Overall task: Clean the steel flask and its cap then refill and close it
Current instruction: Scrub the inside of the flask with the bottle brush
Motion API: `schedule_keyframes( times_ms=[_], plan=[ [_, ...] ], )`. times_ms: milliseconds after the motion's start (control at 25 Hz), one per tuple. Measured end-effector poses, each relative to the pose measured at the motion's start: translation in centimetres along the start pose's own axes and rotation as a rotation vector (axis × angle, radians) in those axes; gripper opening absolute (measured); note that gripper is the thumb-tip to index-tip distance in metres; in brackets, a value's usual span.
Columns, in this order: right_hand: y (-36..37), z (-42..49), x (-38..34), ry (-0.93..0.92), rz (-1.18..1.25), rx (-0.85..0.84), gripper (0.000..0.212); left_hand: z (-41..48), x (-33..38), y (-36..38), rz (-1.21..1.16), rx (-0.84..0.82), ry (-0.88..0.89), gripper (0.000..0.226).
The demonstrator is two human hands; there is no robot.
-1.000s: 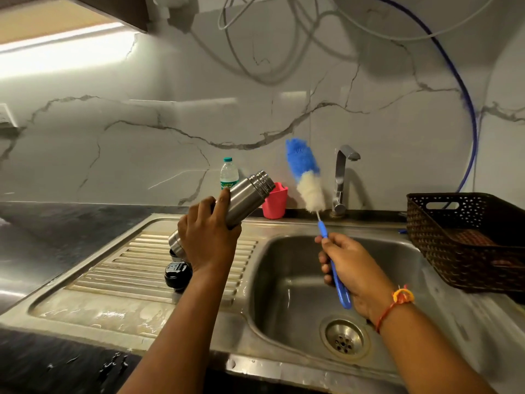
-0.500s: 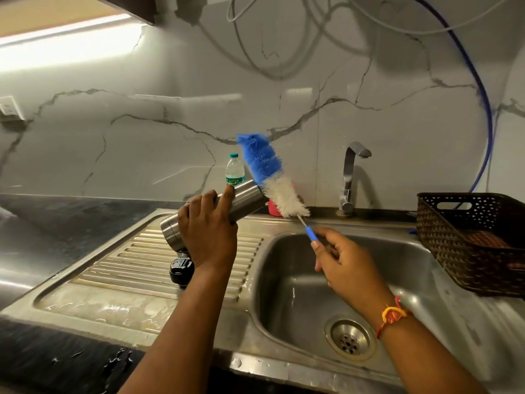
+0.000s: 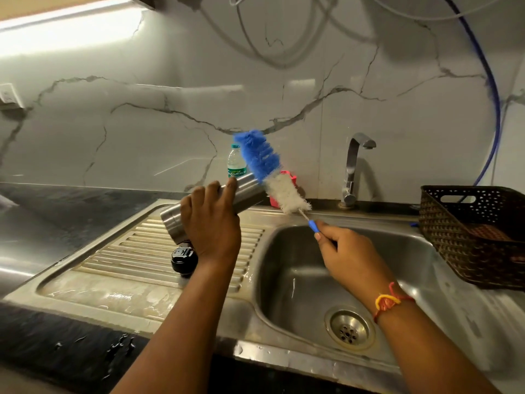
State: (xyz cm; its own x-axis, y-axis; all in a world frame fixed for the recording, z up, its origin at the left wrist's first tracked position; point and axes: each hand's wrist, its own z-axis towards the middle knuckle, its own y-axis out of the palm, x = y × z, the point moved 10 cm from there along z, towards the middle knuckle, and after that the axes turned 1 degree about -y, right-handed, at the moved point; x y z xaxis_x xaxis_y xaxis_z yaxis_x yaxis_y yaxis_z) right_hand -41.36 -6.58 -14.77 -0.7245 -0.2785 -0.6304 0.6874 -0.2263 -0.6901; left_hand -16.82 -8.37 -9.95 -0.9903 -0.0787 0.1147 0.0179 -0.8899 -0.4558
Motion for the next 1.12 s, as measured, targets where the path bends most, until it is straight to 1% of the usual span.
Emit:
schedule_keyframes(
  times_ms=[80, 200, 360, 440, 520, 600, 640, 680, 760, 840, 1000, 1040, 1120],
  plan=[
    [-0.4, -0.2, 0.6, 0.031, -0.01, -0.013, 0.035, 0.1, 0.0, 0.2, -0.005, -0.006, 0.017, 0.064],
    [-0.7, -1.5, 1.2, 0.059, -0.02, -0.072, 0.033, 0.6, -1.7, -0.1, -0.008, 0.028, -0.025, 0.066],
    [-0.6, -0.5, 0.3, 0.044, 0.018, -0.02, 0.034, -0.2, 1.2, -0.2, 0.01, 0.021, 0.093, 0.064],
    [-1.0, -0.5, 0.6, 0.05, 0.027, -0.007, 0.034, 0.0, 0.7, 0.1, -0.006, 0.012, 0.053, 0.066],
    [-1.1, -1.0, 1.0, 0.045, 0.075, -0.025, 0.032, 0.4, -1.5, 0.5, -0.029, -0.007, -0.059, 0.068],
    [-1.2, -1.1, 1.1, 0.073, 0.203, -0.018, 0.027, 0.3, -3.2, 0.7, -0.062, -0.022, -0.146, 0.068],
    [-1.0, -1.1, 1.5, 0.131, 0.31, -0.026, 0.025, 0.2, -3.7, 0.8, -0.082, -0.024, -0.18, 0.068],
    [-0.3, -1.3, 2.0, 0.216, 0.452, -0.062, 0.023, 0.2, -4.0, 0.7, -0.099, -0.02, -0.208, 0.068],
    [1.7, -2.3, 2.1, 0.382, 0.747, -0.193, 0.023, 0.4, -4.1, 0.5, -0.115, -0.003, -0.219, 0.068],
    [3.0, -3.1, 1.3, 0.447, 0.935, -0.306, 0.024, 0.5, -3.2, 0.3, -0.126, 0.024, -0.169, 0.07],
    [3.9, -3.5, 0.7, 0.545, 1.152, -0.394, 0.027, -0.1, 0.9, 0.2, -0.153, 0.01, 0.003, 0.076],
    [3.8, -3.6, 0.7, 0.557, 1.195, -0.406, 0.028, 0.1, 1.1, 0.2, -0.158, 0.0, 0.008, 0.077],
    [3.5, -3.8, 0.7, 0.547, 1.225, -0.435, 0.028, 0.5, 0.0, 0.3, -0.158, -0.018, -0.057, 0.076]
  ],
)
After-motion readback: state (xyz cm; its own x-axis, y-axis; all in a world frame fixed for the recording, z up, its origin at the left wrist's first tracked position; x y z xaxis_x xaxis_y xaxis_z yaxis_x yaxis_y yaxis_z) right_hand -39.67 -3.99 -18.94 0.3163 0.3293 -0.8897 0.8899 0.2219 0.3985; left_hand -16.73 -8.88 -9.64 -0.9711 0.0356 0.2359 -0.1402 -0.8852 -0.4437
